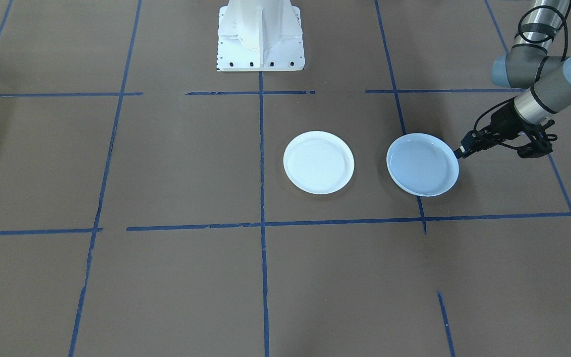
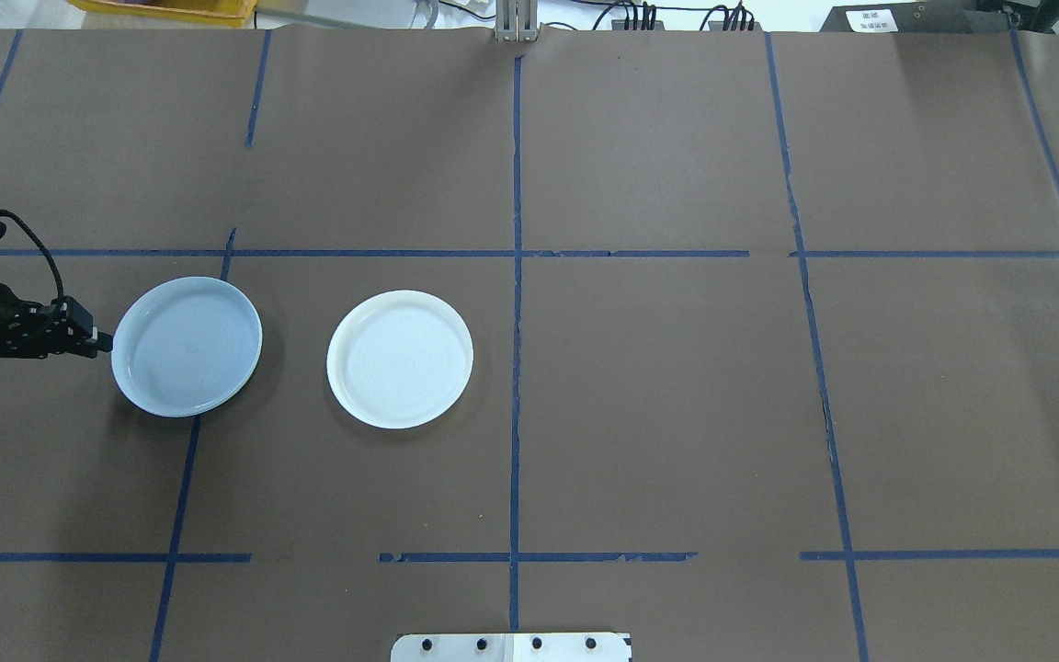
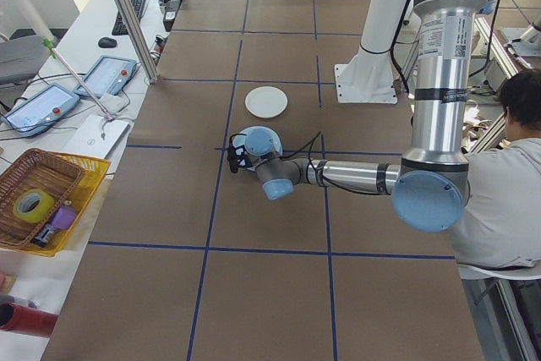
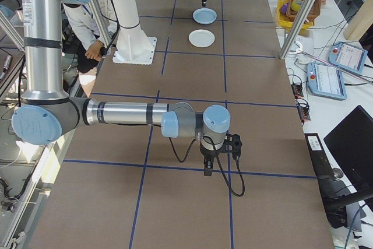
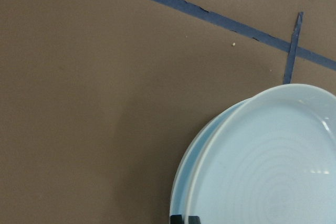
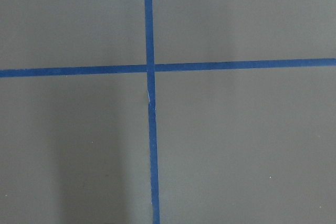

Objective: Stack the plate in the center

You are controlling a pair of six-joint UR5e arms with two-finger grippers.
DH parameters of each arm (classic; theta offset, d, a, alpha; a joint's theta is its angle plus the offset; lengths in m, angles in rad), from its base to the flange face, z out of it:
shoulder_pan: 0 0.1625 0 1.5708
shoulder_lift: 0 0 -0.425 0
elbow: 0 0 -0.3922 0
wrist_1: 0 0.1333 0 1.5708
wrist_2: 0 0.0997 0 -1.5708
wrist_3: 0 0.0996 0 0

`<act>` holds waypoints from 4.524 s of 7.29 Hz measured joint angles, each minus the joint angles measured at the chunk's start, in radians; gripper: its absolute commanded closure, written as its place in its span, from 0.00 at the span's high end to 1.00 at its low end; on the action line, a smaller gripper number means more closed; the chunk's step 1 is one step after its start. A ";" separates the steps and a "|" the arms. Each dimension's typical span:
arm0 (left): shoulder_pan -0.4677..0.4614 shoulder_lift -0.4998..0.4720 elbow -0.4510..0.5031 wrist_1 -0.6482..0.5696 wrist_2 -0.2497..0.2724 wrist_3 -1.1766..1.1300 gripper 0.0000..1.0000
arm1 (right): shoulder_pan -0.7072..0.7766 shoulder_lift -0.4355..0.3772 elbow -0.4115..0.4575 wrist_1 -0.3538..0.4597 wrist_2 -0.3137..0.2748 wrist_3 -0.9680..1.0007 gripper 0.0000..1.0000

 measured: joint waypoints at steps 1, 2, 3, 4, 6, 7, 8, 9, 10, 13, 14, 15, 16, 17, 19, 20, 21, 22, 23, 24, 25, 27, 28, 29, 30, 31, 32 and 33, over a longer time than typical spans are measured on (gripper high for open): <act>0.001 -0.007 -0.017 0.002 -0.004 -0.004 1.00 | 0.000 0.000 0.000 0.000 0.000 0.000 1.00; 0.002 -0.020 -0.051 0.007 -0.014 -0.029 1.00 | 0.000 0.000 0.000 0.000 0.000 0.000 1.00; 0.003 -0.049 -0.084 0.012 -0.019 -0.079 1.00 | 0.000 0.000 0.000 0.000 0.000 0.000 1.00; 0.016 -0.094 -0.100 0.024 -0.008 -0.135 1.00 | 0.000 0.000 0.000 0.000 0.000 0.000 1.00; 0.127 -0.199 -0.101 0.055 0.118 -0.266 1.00 | 0.000 0.000 0.000 0.000 0.000 0.000 1.00; 0.190 -0.235 -0.098 0.060 0.203 -0.305 1.00 | 0.001 0.000 0.000 0.000 0.001 -0.001 1.00; 0.248 -0.258 -0.091 0.063 0.284 -0.323 1.00 | 0.000 0.000 0.000 0.000 0.001 -0.001 1.00; 0.290 -0.274 -0.081 0.064 0.337 -0.329 0.90 | 0.000 0.000 0.000 0.000 0.001 0.000 1.00; 0.315 -0.281 -0.069 0.064 0.365 -0.331 0.65 | 0.000 0.000 0.000 0.000 0.001 0.000 1.00; 0.340 -0.285 -0.044 0.063 0.379 -0.323 0.31 | 0.000 0.000 0.000 0.000 0.000 0.000 1.00; 0.341 -0.284 -0.044 0.063 0.377 -0.320 0.31 | 0.001 0.000 0.000 0.000 0.000 0.000 1.00; 0.342 -0.283 -0.043 0.063 0.377 -0.317 0.31 | 0.001 0.000 0.000 0.000 0.000 0.000 1.00; 0.342 -0.282 -0.043 0.064 0.376 -0.316 0.31 | 0.000 0.000 0.000 0.000 0.001 0.000 1.00; 0.343 -0.279 -0.042 0.064 0.376 -0.316 0.31 | 0.000 0.000 0.000 0.000 0.001 0.000 1.00; 0.347 -0.276 -0.042 0.065 0.376 -0.316 0.28 | 0.000 0.000 0.000 0.000 0.001 0.000 1.00; 0.348 -0.275 -0.041 0.065 0.376 -0.316 0.11 | 0.000 0.000 0.000 0.000 0.001 0.000 1.00; 0.349 -0.274 -0.041 0.064 0.374 -0.316 0.00 | 0.000 0.000 0.000 0.000 0.001 0.000 1.00; 0.350 -0.273 -0.042 0.064 0.352 -0.316 0.00 | 0.000 0.000 0.000 0.000 0.000 -0.001 1.00; 0.350 -0.272 -0.043 0.064 0.311 -0.316 0.00 | 0.000 0.000 0.000 0.000 0.000 -0.001 1.00; 0.348 -0.272 -0.046 0.064 0.285 -0.316 0.00 | 0.000 0.000 0.000 0.000 0.000 -0.001 1.00; 0.342 -0.270 -0.057 0.063 0.273 -0.315 0.00 | 0.000 0.000 0.000 0.000 0.000 0.000 1.00; 0.268 -0.221 -0.116 0.062 0.217 -0.266 0.00 | 0.000 0.000 0.000 0.001 0.001 0.000 1.00; 0.218 -0.172 -0.146 0.061 0.179 -0.209 0.00 | 0.000 0.000 0.000 0.000 0.001 0.000 1.00; 0.181 -0.121 -0.163 0.057 0.159 -0.131 0.00 | 0.000 0.000 0.000 0.000 0.000 0.000 1.00; 0.157 -0.069 -0.168 0.053 0.150 -0.044 0.00 | 0.000 0.000 0.000 0.000 0.000 0.000 1.00; 0.138 -0.021 -0.168 0.049 0.146 0.032 0.00 | 0.000 0.000 0.000 0.000 0.000 -0.001 1.00; 0.118 0.020 -0.167 0.048 0.144 0.090 0.00 | 0.000 0.000 0.000 0.000 0.000 0.000 1.00; 0.099 0.049 -0.165 0.048 0.143 0.136 0.00 | 0.000 0.000 0.000 0.000 0.000 0.000 1.00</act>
